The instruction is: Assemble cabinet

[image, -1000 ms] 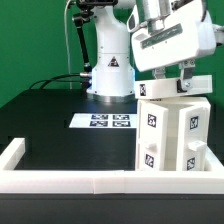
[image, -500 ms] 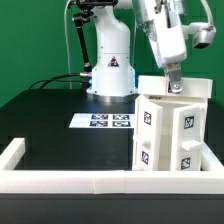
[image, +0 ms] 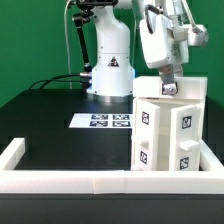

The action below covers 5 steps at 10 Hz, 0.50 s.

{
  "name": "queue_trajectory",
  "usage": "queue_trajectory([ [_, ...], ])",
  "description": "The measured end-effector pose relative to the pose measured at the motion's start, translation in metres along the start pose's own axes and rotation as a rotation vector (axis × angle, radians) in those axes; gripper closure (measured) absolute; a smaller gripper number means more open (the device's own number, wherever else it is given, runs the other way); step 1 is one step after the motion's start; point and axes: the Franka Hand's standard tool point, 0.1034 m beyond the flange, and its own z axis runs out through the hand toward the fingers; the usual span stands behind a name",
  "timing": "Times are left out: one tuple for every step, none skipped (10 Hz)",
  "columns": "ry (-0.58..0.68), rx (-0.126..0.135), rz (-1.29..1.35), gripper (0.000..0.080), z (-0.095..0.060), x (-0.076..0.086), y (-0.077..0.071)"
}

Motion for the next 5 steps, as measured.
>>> queue_trajectory([
  [0.0, 0.0, -0.004, 0.0041, 0.0, 0.0, 0.0],
  [-0.003, 0.004, -0.025, 0.0041, -0.003, -0.001, 0.0],
  [-0.009, 0.007, -0.031, 0.0008, -0.008, -0.003, 0.002],
  [-0.014, 0.011, -0.033, 0.0002, -0.012, -0.005, 0.002],
  [-0.019, 0.018, -0.038, 0.0002, -0.017, -0.008, 0.001],
])
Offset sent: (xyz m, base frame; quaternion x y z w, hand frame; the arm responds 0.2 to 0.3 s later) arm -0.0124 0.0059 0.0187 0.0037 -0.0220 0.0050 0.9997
